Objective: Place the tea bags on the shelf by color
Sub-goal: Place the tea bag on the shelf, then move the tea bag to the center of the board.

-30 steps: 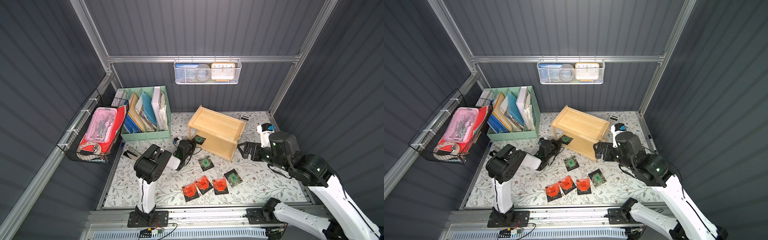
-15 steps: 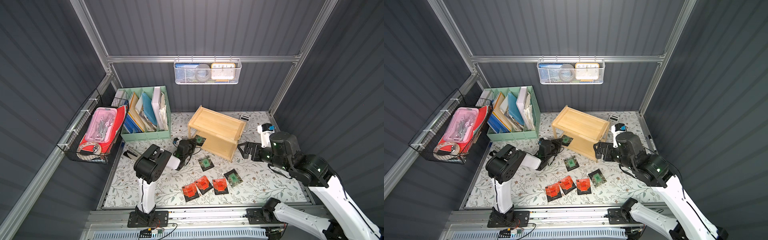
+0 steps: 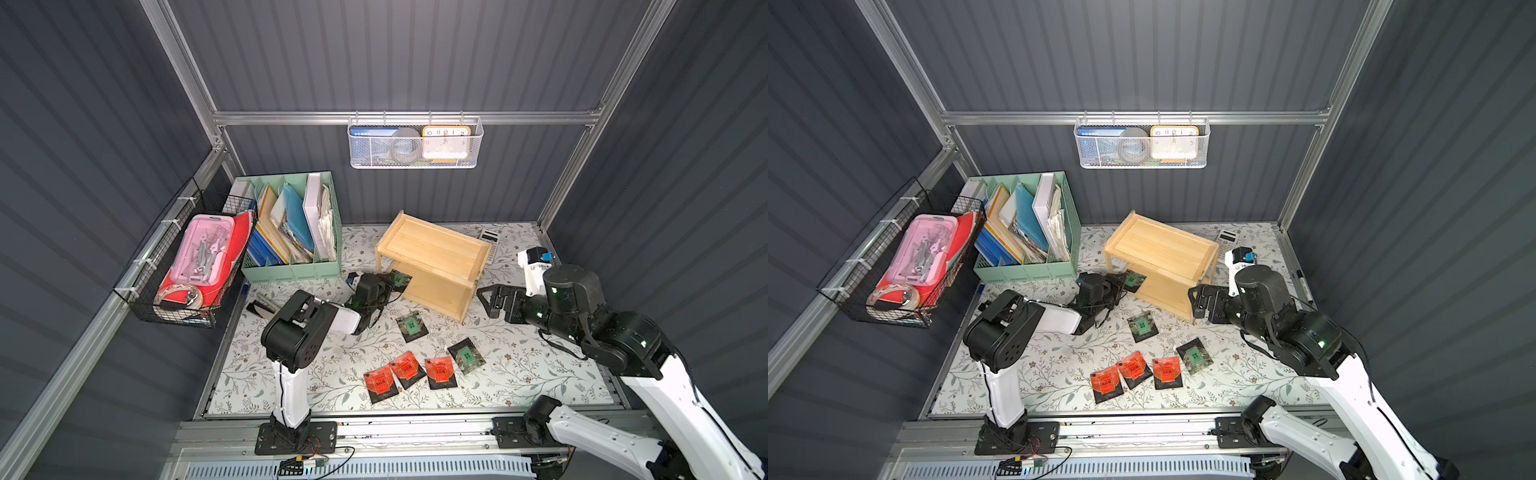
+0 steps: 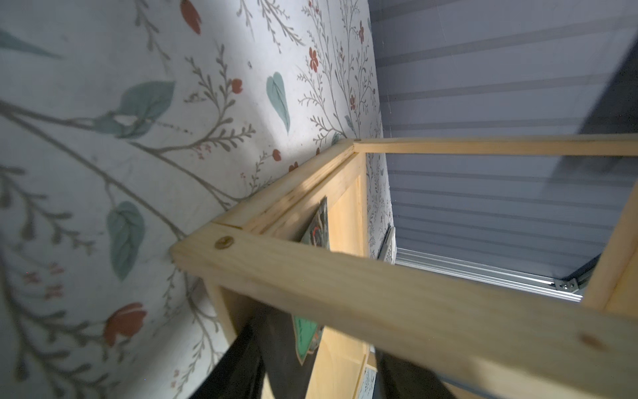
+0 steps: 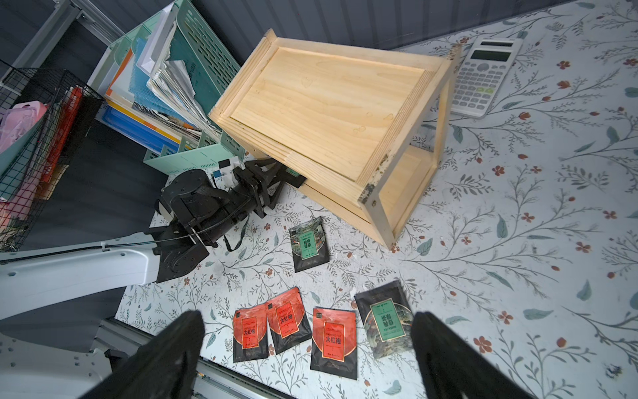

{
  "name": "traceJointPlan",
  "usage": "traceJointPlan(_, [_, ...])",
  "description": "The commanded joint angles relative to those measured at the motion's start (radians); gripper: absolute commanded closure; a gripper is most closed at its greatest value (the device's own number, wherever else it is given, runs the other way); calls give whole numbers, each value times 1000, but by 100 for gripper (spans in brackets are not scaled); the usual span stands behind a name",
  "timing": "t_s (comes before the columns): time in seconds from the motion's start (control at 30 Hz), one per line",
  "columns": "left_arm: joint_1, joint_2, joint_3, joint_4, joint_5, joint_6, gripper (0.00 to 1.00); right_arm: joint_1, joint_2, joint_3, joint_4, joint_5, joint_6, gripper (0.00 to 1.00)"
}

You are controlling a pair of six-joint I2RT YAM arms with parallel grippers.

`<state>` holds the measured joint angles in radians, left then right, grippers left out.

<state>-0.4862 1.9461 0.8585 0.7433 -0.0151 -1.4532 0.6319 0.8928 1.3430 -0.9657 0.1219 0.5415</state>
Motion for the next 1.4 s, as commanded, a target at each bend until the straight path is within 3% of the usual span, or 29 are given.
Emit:
traceJointPlan(0.0, [12,-43,15,-107,-12,24,44,-4,-11,6,-1,-4,5,1])
traceJointPlan(0.53, [30,-112,43,-276,-4,69,35,-3,-18,-5,-2,-11,15,1])
traceJointPlan(0.83, [29,-269,11,-475,-25,106,26,-4,-23,-41,-5,-69,7,1])
traceJointPlan(0.97, [27,-358,-24,-568,-31,127,24,-3,-30,-70,-11,-136,-18,2])
traceJointPlan(1.37, [13,-580,-48,-858,24,181,0,5,9,-263,45,-487,4,13])
